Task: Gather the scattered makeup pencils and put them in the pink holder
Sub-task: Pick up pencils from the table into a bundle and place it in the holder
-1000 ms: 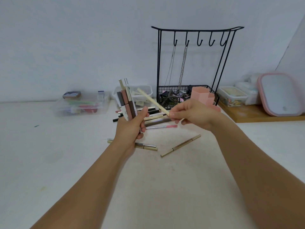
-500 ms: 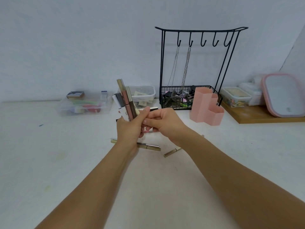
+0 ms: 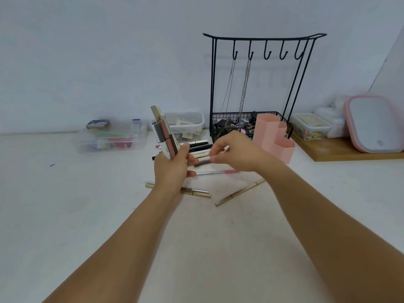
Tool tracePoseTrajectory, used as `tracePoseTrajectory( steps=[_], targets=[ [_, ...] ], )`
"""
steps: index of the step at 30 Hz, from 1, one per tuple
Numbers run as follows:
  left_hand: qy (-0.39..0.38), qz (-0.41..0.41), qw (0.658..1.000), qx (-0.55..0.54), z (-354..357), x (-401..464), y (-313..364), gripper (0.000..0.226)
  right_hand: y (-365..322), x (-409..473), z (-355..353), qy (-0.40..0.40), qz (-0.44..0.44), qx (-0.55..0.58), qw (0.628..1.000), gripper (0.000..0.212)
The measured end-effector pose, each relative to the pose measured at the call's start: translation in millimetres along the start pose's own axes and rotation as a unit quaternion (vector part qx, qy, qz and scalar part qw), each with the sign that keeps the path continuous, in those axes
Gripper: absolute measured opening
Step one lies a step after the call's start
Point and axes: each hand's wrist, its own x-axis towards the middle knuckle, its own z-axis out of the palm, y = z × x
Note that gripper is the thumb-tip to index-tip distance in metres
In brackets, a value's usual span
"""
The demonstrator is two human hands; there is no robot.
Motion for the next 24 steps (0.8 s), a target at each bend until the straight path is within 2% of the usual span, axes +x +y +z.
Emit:
tracePoseTrajectory(
  steps=[4,7,11,16,18,20,22,24],
  targets=[
    [-0.013,-0.014,1.0,0.007,-2,4,0,0.031,22,-2,-10,-0.03,0.029,-0.118,0.992,0.021],
    [-0.008,-0.025,1.0,0.005,-6,6,4,0.035,28,-4,-3,-0.055,0.038,-0.111,0.992,0.023],
    [-0.012,-0.042,0.999,-0.025,-7,6,5,0.035,30,-1,3,-0.064,0.044,-0.127,0.989,0.011],
    [-0.008,-0.034,0.999,-0.006,-7,5,3,0.035,36,-3,-7,-0.063,0.039,-0.115,0.991,0.004],
    [-0.004,-0.032,0.999,0.0,-7,4,2,0.033,39,-3,-14,-0.046,0.044,-0.055,0.996,0.005],
    [-0.006,-0.025,1.0,0.009,-7,3,3,0.031,34,-5,-18,-0.039,0.05,0.084,0.994,0.008],
    [-0.022,-0.01,1.0,0.008,-5,1,2,0.023,22,-8,-17,-0.042,0.049,0.221,0.973,0.013],
    [-0.04,-0.002,0.999,-0.003,-5,0,2,0.017,8,-8,-12,-0.041,0.034,0.309,0.95,0.014]
  ],
)
